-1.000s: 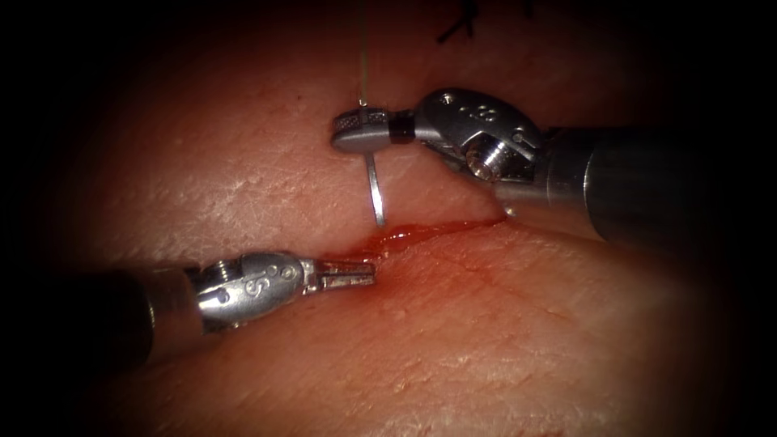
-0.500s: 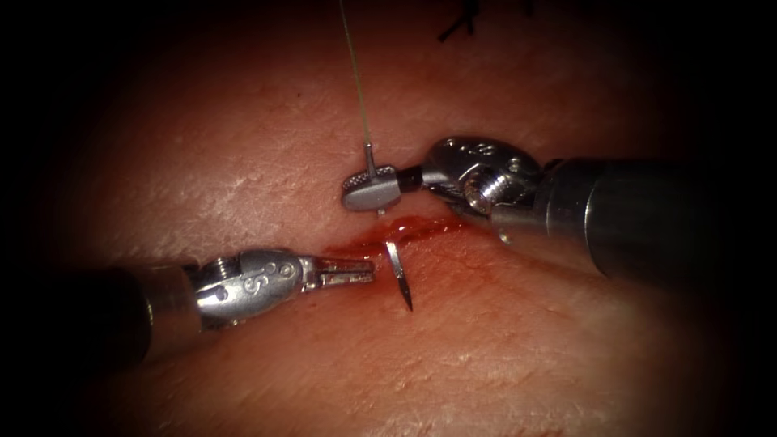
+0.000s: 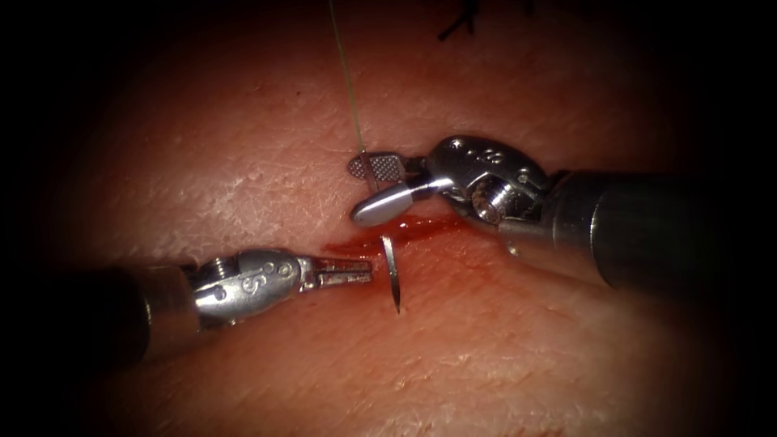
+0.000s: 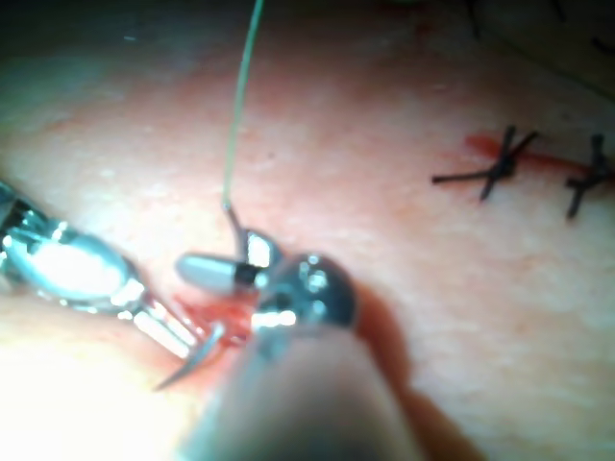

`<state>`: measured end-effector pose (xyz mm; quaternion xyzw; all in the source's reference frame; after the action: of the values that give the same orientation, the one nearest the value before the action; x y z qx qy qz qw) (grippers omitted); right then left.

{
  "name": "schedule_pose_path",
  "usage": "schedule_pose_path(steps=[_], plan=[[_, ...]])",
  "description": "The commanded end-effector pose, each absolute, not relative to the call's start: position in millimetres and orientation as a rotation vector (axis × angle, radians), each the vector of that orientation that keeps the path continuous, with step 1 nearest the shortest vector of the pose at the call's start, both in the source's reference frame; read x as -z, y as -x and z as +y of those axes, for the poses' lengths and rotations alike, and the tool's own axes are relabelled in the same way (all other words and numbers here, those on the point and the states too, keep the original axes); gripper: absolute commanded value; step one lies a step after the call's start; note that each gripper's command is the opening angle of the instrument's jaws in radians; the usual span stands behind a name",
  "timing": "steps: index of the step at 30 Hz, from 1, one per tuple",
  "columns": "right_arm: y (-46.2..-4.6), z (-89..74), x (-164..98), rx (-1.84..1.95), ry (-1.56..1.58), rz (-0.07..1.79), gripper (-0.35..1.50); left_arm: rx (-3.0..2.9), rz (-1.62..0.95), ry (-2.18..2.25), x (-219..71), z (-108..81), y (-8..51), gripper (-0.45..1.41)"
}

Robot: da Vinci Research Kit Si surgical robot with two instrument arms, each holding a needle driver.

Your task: Wound Closure

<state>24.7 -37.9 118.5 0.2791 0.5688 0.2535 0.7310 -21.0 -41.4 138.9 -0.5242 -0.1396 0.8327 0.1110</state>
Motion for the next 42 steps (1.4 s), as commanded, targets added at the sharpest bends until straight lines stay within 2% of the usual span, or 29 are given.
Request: schedule_pose_path(steps=[1, 7, 14, 15, 16, 17, 18, 32, 40, 41, 42], plan=[[-25.5, -37.2, -119.0, -0.546, -0.587, 1.248, 1.38, -2.445, -0.411, 1.541, -139.6, -41.5, 21.5, -0.36], [-26.2, -36.2, -118.3, -0.496, -0.517, 1.266, 1.4, -2.445, -0.41, 1.541, -139.5, -41.5, 21.6, -0.36], [-27.5, -34.9, -117.2, -0.47, -0.462, 1.277, 1.26, -2.445, -0.41, 1.541, -139.5, -41.6, 21.6, -0.36], [-27.6, -34.9, -117.2, -0.47, -0.462, 1.277, 1.15, -2.445, -0.41, 1.541, -139.5, -41.6, 21.6, -0.36], [-27.5, -35.1, -117.2, -0.46, -0.464, 1.282, 0.39, -2.445, -0.41, 1.541, -139.5, -41.6, 21.6, -0.36], [-27.3, -35.2, -117.2, -0.434, -0.497, 1.296, -0.11, -2.445, -0.41, 1.541, -139.5, -41.6, 21.6, -0.36], [-27.1, -35.3, -117.3, -0.414, -0.512, 1.305, -0.35, -2.445, -0.41, 1.541, -139.5, -41.6, 21.6, -0.36], [-26.0, -37.5, -119.2, -0.704, -0.875, 1.115, -0.35, -2.445, -0.409, 1.54, -139.4, -41.8, 21.6, -0.36], [-24.9, -38.8, -119.4, -0.759, -0.911, 1.163, -0.35, -2.462, -0.391, 1.552, -138.6, -41.9, 22.0, -0.38], [-24.7, -38.3, -119.4, -0.775, -0.901, 1.171, 0.02, -2.47, -0.383, 1.558, -138.4, -41.9, 22.1, -0.38], [-24.2, -37.1, -119.1, -0.768, -0.833, 1.216, 0.76, -2.488, -0.36, 1.569, -137.7, -42.2, 22.2, -0.35]])
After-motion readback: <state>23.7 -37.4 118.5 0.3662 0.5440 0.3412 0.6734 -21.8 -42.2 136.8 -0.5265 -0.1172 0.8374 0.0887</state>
